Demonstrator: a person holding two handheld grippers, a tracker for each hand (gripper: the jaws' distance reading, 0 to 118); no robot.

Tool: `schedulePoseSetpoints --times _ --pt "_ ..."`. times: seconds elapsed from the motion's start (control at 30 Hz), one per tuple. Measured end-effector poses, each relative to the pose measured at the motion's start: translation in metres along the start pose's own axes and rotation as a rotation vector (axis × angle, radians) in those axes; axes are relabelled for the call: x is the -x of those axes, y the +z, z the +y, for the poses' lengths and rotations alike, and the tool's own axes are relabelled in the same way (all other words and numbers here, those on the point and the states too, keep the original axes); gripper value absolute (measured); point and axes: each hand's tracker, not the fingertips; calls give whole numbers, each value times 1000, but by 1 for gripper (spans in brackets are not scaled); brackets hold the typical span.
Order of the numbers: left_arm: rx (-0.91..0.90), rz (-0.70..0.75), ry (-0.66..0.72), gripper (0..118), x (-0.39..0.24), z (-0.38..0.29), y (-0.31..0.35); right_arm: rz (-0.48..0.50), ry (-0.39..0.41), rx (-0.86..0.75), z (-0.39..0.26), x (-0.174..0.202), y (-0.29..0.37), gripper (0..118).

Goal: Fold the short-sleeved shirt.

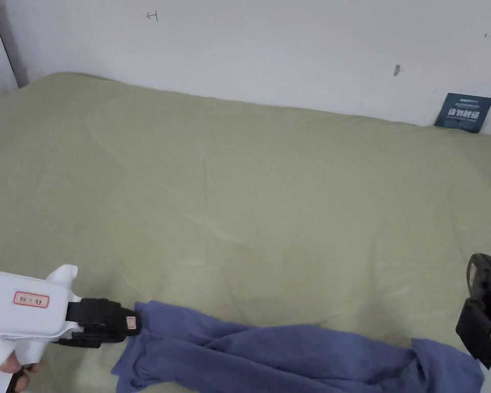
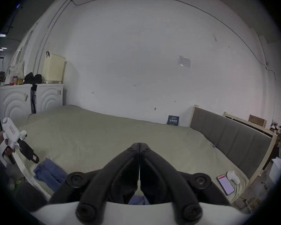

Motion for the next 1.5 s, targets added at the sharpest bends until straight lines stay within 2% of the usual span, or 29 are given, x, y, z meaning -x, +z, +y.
schedulePoseSetpoints --times 0.03,0.2,0.33,0.4,0.43,0.47,0.5,0.53,0.57,0.63,1.13,1.27,1.5 --pt "30 -17 23 118 5 3 -2 2 1 4 0 1 -1 3" --pt "87 -102 86 118 18 7 -25 11 10 25 -3 6 -8 3" --pt "87 -302 160 118 25 10 -33 13 14 40 -7 6 -11 3" --pt "111 -296 163 110 24 7 -46 14 1 47 -8 5 -12 3" --pt "110 -288 167 102 26 8 -50 17 -7 49 -8 4 -12 3" --pt "104 -281 170 84 23 7 -51 17 -13 50 -8 4 -12 3" --pt "94 -256 177 42 21 7 -53 17 -17 51 -9 3 -12 3" --pt "98 -191 172 11 18 6 -59 20 -18 52 -9 1 -10 3" --pt "109 -97 134 10 17 3 -64 21 -20 51 -8 0 -8 3" --pt "106 -160 146 9 18 2 -59 21 -21 50 -7 -2 -5 3" --pt "-186 60 133 8 2 -6 67 10 -77 -29 8 -35 10 3" --pt "-159 109 66 8 -39 -15 63 16 -80 -34 6 -36 12 3" --pt "-88 193 -172 8 -150 -33 12 15 -107 -21 0 -46 20 3"
